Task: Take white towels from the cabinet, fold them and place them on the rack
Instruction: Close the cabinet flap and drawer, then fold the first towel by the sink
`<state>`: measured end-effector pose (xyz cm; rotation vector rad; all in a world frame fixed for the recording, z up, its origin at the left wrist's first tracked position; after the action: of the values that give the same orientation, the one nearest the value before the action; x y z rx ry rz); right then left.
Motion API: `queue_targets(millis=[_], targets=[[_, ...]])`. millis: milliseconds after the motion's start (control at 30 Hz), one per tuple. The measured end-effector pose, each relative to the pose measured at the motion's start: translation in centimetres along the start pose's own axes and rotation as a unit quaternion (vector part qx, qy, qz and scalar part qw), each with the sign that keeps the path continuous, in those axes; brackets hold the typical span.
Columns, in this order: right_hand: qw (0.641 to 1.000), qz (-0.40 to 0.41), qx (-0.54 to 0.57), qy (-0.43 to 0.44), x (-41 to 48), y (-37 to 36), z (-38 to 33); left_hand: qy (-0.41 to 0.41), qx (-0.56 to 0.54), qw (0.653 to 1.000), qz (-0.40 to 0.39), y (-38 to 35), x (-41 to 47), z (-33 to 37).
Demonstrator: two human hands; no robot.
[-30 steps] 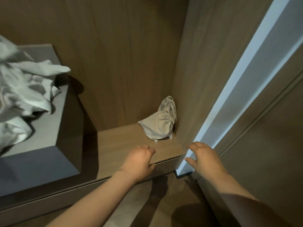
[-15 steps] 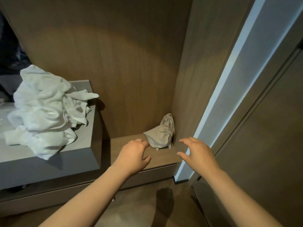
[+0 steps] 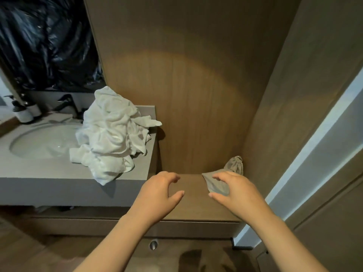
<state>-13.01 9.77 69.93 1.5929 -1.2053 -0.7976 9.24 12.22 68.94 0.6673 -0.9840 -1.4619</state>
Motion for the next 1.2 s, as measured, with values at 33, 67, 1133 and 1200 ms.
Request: queue_targets(millis=[33, 67, 1133, 1200], targets=[[1.0, -0.003, -0.004, 0.014, 1.1, -0.1, -1.0, 0.011, -0.006, 1.0, 0.008, 0.7, 0.2, -0.9], [1.0, -0.003, -0.006, 0.026, 2.2, -0.2, -2.0, 0.021, -0.008, 1.0, 0.017, 1.4, 0.4, -1.9], [0.981, -0.07, 0.087, 0.161, 33.6, -7.5, -19.6, 0.209, -0.025, 0.969, 0.129, 13.5, 11.3, -27.5], [0.979, -0.071, 0.096, 0.167, 36.0, -7.6, -19.4, 0.216, -0.024, 0.967, 0.136, 13.7, 13.0, -28.2]])
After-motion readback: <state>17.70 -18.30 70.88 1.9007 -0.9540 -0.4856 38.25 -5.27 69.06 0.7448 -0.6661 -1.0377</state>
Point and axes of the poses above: each hand's wrist, its own x-axis towards the middle knuckle, its own y-axis out of the back of the hand, z = x × y, the point moved 1 cm from there along x, towards the middle knuckle, and after that the axes turned 1 degree about -z, right-handed, at the moved point
